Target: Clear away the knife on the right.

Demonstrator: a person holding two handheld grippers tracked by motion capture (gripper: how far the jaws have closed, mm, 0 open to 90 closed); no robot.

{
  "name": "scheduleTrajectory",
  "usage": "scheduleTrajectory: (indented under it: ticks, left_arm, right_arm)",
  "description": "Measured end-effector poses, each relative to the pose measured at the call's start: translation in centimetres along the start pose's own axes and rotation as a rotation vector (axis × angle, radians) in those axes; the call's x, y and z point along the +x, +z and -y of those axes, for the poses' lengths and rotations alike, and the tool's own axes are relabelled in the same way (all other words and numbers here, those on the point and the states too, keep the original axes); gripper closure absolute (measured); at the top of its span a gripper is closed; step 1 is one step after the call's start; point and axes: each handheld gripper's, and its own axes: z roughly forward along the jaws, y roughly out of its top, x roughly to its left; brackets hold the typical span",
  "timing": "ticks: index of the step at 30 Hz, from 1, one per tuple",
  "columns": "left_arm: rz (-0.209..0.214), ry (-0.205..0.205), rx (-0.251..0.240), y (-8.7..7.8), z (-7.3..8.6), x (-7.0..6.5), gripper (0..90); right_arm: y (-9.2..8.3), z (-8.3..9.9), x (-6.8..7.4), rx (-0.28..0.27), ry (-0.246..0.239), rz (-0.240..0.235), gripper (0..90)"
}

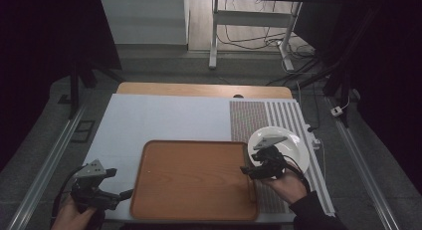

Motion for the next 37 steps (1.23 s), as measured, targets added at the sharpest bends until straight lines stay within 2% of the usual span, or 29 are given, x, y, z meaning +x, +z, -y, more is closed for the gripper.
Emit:
scheduleTrajectory:
  ticks: [3,10,16,20,25,29,33,35,37]
  left_arm:
    - [-0.001,0.001,0.0,0.0,0.0,0.0,3.0]
    - [0.0,-0.003,0.001,0.0,0.0,0.0,3.0]
    - [0.0,-0.007,0.0,0.0,0.0,0.0,2.9]
    - [0.001,-0.009,0.001,0.0,0.0,0.0,2.9]
    - [0.0,-0.01,0.002,0.0,0.0,0.1,2.9]
    - [0.0,-0.011,0.001,0.0,0.0,0.1,2.9]
    - [0.001,-0.01,0.0,0.0,0.0,0.1,2.9]
    - [0.002,-0.011,0.003,0.1,0.0,0.1,2.9]
    - [0.004,-0.01,-0.001,0.1,-0.1,0.1,2.9]
  right_arm:
    - [-1.0,0.5,0.0,-0.033,0.012,0.003,27.4]
    - [-3.1,1.9,0.3,-0.072,0.053,0.023,14.4]
    - [-4.6,3.4,0.3,-0.109,0.071,0.048,8.1]
    - [-5.3,4.6,0.2,-0.127,0.088,0.075,0.2]
    - [-6.4,6.4,-0.1,-0.162,0.139,0.155,0.0]
    - [-7.1,7.7,-0.1,-0.171,0.184,0.188,0.0]
    - [-7.2,8.8,-0.2,-0.14,0.211,0.189,0.0]
    - [-7.4,8.9,-0.3,-0.154,0.226,0.189,0.0]
    - [-7.3,9.0,-0.4,-0.13,0.235,0.18,0.0]
